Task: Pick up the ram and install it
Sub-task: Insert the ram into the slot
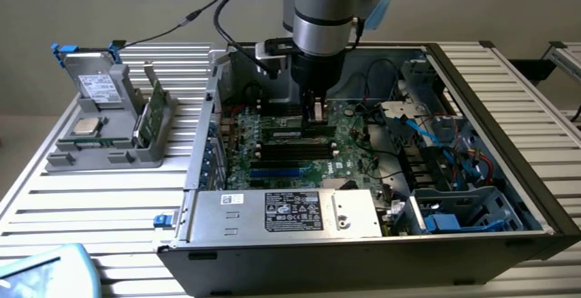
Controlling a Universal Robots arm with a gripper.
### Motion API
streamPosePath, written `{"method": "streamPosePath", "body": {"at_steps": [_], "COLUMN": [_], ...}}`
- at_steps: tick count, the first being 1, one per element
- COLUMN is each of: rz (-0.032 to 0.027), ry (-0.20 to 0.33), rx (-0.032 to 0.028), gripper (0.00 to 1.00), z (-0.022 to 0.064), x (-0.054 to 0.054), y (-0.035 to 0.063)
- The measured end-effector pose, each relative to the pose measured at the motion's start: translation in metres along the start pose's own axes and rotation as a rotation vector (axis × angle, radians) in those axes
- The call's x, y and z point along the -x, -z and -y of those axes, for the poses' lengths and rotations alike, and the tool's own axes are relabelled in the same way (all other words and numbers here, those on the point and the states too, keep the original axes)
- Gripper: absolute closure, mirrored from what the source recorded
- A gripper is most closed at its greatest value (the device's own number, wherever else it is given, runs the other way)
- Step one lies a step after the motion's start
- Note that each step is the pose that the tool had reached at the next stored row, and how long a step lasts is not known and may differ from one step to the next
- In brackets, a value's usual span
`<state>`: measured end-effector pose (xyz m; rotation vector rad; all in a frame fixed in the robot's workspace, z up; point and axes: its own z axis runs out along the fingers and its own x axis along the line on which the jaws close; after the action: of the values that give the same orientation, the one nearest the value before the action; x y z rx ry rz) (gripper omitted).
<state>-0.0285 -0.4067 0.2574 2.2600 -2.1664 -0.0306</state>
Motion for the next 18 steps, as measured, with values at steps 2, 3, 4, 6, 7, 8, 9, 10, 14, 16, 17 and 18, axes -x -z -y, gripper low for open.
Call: {"method": "streamPosePath", "body": {"at_steps": [2,3,4,6,7,8,9,10,14,16,17,18], "rz": [-0.0044,-0.0078,-0.0120,-0.0240,-0.0301,-0.0363,-0.0409,-0.0424,-0.0459,-0.0463,-0.0468,-0.0473], "ry": [0.000,0.000,0.000,0.000,-0.001,-0.001,-0.001,-0.001,-0.001,-0.001,-0.001,-0.001], "rx": [-0.0012,-0.0014,-0.0014,-0.0009,-0.0007,-0.0004,-0.0002,0.0000,0.0077,0.0152,0.0177,0.0202], "gripper": [0.86,0.86,0.86,0.86,0.86,0.86,0.86,0.86,0.86,0.86,0.86,0.86], "z": [-0.0005,-0.0006,-0.0006,-0.0006,-0.0006,-0.0006,-0.0003,0.0004,0.0027,0.0028,0.0028,0.0028], "x": [0.000,0.000,0.000,0.000,0.000,0.000,0.000,0.000,0.000,0.000,0.000,0.000], "y": [-0.0017,-0.0025,-0.0031,-0.0044,-0.0051,-0.0058,-0.0065,-0.0071,-0.0104,-0.0122,-0.0133,-0.0143]}}
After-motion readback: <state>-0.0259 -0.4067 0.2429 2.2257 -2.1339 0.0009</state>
